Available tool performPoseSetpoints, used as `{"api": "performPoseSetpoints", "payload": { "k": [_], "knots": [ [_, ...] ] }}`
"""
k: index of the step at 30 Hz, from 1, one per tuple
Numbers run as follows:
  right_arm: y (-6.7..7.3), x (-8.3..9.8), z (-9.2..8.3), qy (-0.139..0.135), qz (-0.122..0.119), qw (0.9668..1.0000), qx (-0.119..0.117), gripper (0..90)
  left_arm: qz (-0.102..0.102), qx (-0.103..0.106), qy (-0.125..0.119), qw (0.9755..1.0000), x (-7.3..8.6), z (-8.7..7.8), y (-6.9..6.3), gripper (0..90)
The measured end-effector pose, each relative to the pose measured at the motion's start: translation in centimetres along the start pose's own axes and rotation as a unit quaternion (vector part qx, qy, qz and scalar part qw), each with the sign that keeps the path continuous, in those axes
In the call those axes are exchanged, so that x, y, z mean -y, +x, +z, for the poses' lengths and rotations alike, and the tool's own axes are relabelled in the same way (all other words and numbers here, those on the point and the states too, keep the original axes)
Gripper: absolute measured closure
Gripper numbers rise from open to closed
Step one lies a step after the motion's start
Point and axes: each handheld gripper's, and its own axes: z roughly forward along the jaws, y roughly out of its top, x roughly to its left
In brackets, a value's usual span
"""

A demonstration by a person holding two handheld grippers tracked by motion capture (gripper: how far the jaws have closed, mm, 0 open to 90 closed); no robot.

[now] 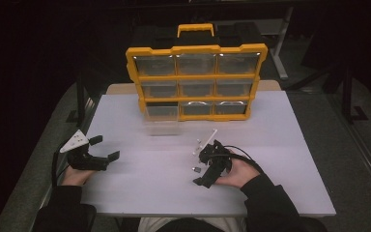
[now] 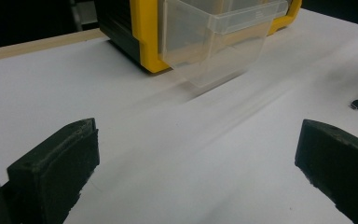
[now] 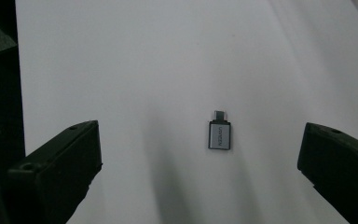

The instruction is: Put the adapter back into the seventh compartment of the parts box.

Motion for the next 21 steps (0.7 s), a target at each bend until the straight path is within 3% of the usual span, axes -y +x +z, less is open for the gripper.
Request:
{"api": "performPoseSetpoints", "payload": {
  "k": [5,21],
  "knots": [
    [-0.3,0.0,0.6,0.004,0.0,1.0,-0.001,0.5,-0.002,0.002,0.0,1.0,0.0,0.1,0.0,0.0],
    [-1.0,-0.1,1.6,0.011,-0.016,0.9996,-0.02,31.9,0.002,0.005,0.005,1.0,0.0,0.3,0.0,0.0]
  ]
}}
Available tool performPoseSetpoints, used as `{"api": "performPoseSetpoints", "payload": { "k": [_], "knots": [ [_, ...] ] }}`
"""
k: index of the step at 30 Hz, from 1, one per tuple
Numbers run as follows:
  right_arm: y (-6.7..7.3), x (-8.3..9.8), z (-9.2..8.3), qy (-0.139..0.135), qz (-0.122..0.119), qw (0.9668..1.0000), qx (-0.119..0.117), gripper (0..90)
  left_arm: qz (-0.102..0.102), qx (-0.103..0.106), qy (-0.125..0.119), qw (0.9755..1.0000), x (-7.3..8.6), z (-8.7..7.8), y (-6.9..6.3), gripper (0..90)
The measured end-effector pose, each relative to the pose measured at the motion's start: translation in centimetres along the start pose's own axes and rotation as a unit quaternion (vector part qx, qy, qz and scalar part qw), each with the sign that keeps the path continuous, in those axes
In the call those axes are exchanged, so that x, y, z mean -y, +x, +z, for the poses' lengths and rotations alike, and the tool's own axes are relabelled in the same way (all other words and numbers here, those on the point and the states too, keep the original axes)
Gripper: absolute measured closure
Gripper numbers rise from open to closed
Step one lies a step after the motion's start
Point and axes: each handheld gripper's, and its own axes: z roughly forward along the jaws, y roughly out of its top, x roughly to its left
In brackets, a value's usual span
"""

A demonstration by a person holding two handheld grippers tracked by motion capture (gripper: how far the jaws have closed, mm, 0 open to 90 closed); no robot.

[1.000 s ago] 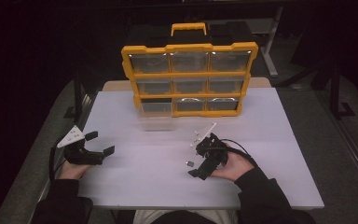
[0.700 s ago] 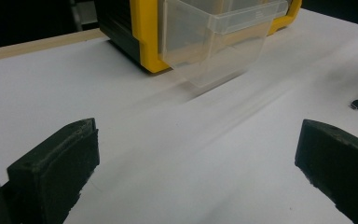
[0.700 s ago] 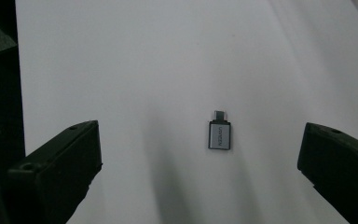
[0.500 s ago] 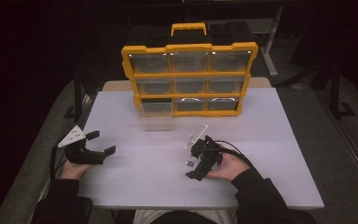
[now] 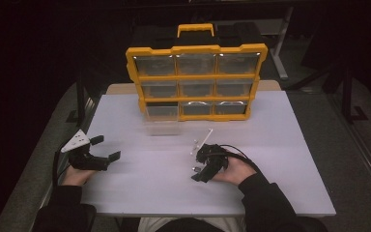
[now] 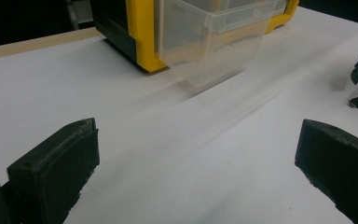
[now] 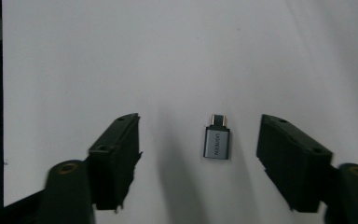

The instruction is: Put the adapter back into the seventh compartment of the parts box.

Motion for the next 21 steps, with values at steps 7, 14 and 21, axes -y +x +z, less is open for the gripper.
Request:
{"api": "performPoseSetpoints", "payload": {
  "k": [7,14,21],
  "knots": [
    [-0.32,-0.06,0.58,0.017,0.0,0.9997,0.015,48.4,0.0,0.001,0.001,1.0,0.01,0.09,-0.05,0.0],
    [-0.57,0.02,0.84,0.023,0.004,0.9996,0.016,64.1,0.0,0.002,0.001,1.0,0.0,0.12,-0.07,0.0],
    [-0.71,0.01,1.03,0.03,0.007,0.9993,0.021,72.7,0.002,0.002,0.004,1.0,0.03,0.19,-0.08,0.0]
  ]
}}
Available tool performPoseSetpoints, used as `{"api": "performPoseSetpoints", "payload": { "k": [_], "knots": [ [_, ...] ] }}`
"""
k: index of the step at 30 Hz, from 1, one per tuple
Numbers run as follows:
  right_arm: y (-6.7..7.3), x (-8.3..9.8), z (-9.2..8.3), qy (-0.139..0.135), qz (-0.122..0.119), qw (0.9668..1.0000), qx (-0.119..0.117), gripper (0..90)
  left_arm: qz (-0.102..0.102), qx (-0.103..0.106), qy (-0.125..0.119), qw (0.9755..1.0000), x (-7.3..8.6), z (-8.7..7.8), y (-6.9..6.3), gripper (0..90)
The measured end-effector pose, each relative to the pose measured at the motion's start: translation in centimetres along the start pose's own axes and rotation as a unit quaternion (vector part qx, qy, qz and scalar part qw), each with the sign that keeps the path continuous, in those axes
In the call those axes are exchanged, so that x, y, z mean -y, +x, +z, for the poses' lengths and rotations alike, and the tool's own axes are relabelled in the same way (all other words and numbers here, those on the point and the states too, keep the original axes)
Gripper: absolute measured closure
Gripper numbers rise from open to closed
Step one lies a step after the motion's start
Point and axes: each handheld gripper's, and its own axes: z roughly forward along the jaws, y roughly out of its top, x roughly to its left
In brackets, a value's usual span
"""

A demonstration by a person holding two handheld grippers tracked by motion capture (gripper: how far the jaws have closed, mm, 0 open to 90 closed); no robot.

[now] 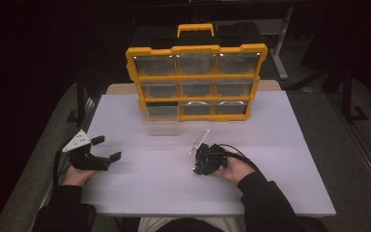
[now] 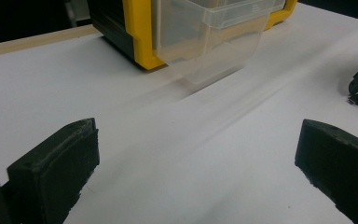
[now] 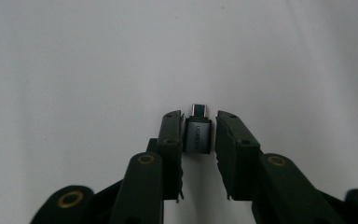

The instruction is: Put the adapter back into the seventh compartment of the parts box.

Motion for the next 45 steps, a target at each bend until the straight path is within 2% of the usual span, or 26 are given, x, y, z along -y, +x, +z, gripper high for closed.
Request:
{"api": "performPoseSetpoints", "payload": {
  "k": [1,9,20,45],
  "knots": [
    [-0.1,0.0,0.0,0.001,0.002,1.0,0.001,74.9,0.001,-0.001,0.0,1.0,0.0,0.0,0.0,0.0],
    [-0.1,-0.2,-0.3,0.006,0.004,1.0,-0.004,75.3,0.003,-0.004,0.002,1.0,0.0,0.0,0.0,0.0],
    [-0.4,-0.2,-1.8,-0.01,0.008,0.9999,-0.009,75.3,0.003,-0.006,0.008,0.9999,0.1,0.0,0.0,0.0],
    [-1.6,-2.6,-5.8,-0.02,-0.004,0.9997,0.015,75.3,0.003,-0.01,0.01,0.9999,0.1,-0.1,0.0,0.0]
  ]
}}
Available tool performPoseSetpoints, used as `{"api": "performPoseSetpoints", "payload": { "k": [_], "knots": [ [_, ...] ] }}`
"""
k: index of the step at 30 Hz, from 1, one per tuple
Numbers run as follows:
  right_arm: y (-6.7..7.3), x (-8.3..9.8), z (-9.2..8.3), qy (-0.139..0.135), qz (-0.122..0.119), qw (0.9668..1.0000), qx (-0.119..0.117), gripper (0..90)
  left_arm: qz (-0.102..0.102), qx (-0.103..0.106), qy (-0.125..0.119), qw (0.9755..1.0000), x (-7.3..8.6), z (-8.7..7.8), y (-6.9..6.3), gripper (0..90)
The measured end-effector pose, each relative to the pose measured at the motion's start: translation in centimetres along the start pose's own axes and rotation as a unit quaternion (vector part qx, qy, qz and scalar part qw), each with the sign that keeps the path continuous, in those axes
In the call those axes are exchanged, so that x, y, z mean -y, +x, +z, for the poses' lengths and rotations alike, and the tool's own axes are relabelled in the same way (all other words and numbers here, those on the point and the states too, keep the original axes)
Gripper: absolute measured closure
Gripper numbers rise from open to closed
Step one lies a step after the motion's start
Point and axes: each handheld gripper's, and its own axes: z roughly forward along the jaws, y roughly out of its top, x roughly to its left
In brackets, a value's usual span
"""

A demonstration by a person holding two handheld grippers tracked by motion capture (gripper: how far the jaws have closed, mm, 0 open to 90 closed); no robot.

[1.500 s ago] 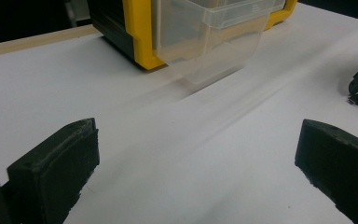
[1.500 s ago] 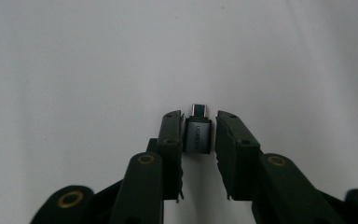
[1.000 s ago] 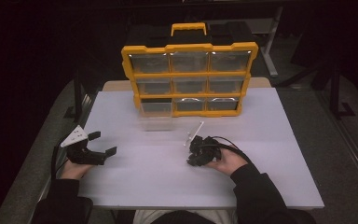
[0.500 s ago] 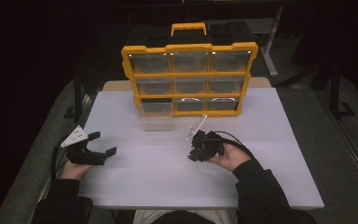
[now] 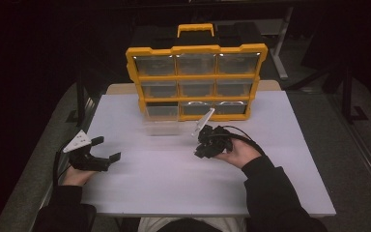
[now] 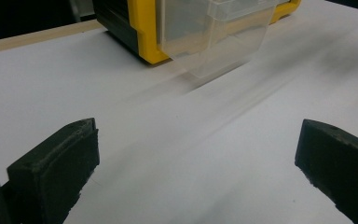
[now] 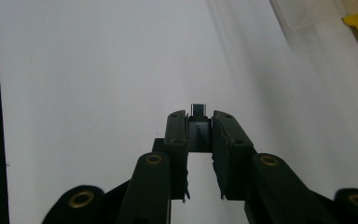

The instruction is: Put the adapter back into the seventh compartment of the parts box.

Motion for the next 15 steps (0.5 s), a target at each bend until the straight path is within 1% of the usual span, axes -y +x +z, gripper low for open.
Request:
{"api": "performPoseSetpoints", "payload": {
  "k": [7,15],
  "knots": [
    [-0.4,-0.7,-0.6,-0.003,-0.004,1.0,0.003,75.3,0.0,0.0,0.0,1.0,0.0,0.0,0.0,0.0],
    [-1.0,-2.1,-1.5,-0.005,-0.005,0.9999,0.008,75.3,0.0,0.0,0.0,1.0,0.0,0.0,0.0,0.0]
  ]
}}
